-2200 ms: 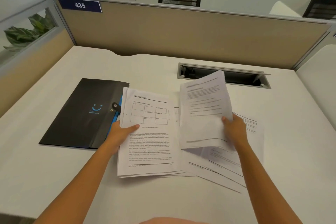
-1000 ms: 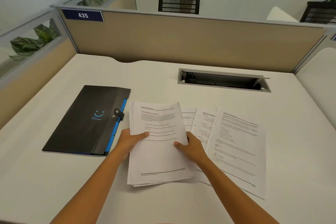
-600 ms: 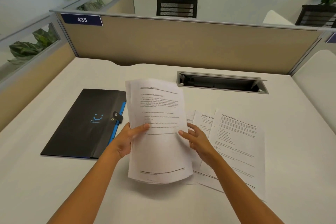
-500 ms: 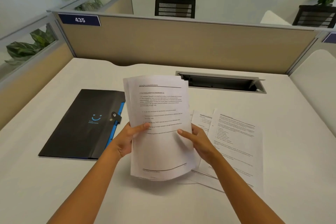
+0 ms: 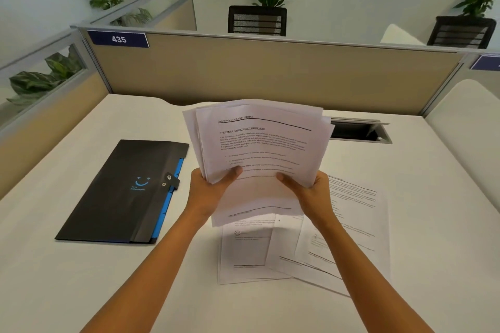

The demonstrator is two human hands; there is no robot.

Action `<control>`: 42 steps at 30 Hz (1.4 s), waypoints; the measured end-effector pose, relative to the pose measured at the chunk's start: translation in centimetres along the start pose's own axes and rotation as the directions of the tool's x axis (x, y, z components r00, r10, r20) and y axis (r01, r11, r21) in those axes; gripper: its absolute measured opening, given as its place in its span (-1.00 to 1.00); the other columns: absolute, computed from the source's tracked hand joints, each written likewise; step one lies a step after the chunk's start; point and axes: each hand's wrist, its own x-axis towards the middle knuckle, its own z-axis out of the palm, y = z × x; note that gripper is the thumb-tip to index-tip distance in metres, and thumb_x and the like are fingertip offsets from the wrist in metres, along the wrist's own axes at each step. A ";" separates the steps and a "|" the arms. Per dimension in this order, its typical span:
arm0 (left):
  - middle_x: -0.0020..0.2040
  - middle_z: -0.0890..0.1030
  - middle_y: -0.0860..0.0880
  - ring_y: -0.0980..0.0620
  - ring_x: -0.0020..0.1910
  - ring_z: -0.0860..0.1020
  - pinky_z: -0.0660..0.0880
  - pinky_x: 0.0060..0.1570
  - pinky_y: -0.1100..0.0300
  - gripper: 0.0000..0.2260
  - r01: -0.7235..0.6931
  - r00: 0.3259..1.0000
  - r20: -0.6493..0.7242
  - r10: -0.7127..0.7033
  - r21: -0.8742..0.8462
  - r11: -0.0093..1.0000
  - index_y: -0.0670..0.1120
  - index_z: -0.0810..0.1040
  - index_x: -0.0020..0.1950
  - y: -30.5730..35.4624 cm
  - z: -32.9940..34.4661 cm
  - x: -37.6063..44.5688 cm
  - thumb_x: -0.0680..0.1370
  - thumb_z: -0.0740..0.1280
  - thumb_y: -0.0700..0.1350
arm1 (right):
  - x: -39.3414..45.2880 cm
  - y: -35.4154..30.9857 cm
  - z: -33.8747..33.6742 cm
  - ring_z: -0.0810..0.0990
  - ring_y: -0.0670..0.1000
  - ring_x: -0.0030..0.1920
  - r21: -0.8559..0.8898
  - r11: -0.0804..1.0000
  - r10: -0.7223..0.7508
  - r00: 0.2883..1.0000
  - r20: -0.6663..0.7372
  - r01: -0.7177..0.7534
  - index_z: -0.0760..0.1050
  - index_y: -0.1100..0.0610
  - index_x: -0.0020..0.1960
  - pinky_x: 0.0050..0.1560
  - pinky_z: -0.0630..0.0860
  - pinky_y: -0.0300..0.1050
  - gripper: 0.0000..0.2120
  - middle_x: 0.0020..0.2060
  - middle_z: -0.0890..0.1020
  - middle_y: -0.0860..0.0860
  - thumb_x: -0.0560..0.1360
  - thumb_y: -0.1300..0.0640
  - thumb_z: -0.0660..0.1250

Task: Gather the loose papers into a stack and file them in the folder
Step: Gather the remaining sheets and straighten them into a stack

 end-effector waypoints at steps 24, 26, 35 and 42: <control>-0.18 0.66 0.33 0.22 -0.13 0.65 0.56 -0.32 0.38 -0.77 -0.253 0.965 -0.064 0.254 0.032 0.967 0.43 0.60 -0.12 2.9 1.4 0.1 0.38 0.48 0.07 | -0.1 -2.7 -0.2 0.68 -0.15 -0.05 0.002 1.000 -0.007 1.000 -0.013 0.007 0.60 -0.38 -0.01 -0.26 0.61 -0.30 -0.68 -0.10 0.70 -0.28 0.34 -0.01 0.51; -0.19 0.66 0.33 0.22 -0.13 0.65 0.56 -0.33 0.38 -0.78 -0.246 0.966 -0.073 0.247 0.030 0.969 0.44 0.59 -0.12 3.0 1.6 0.2 0.37 0.48 0.09 | -0.1 -2.8 -0.2 0.68 -0.14 -0.05 0.008 1.000 -0.001 1.000 -0.029 0.001 0.60 -0.35 -0.02 -0.26 0.61 -0.30 -0.71 -0.10 0.70 -0.26 0.35 -0.02 0.51; -0.11 0.70 0.23 0.15 -0.10 0.67 0.57 -0.31 0.34 -0.79 -0.167 0.986 -0.015 0.167 -0.011 0.986 0.38 0.62 -0.06 1.8 1.5 -0.1 0.38 0.49 0.11 | -0.7 -1.3 -0.4 0.67 -0.17 -0.03 -0.010 0.998 0.061 0.998 -0.004 -0.061 0.59 -0.33 0.02 -0.24 0.61 -0.31 -0.67 -0.07 0.69 -0.28 0.33 -0.05 0.56; -0.11 0.69 0.26 0.19 -0.10 0.66 0.56 -0.32 0.36 -0.74 -0.103 0.995 0.012 0.104 -0.043 0.994 0.43 0.60 -0.07 1.3 1.5 -0.1 0.37 0.48 0.06 | -1.1 -0.6 -0.3 0.66 -0.17 0.02 -0.047 0.998 0.039 0.999 0.021 -0.038 0.55 -0.44 0.04 -0.18 0.62 -0.29 -0.57 -0.03 0.68 -0.30 0.36 0.04 0.55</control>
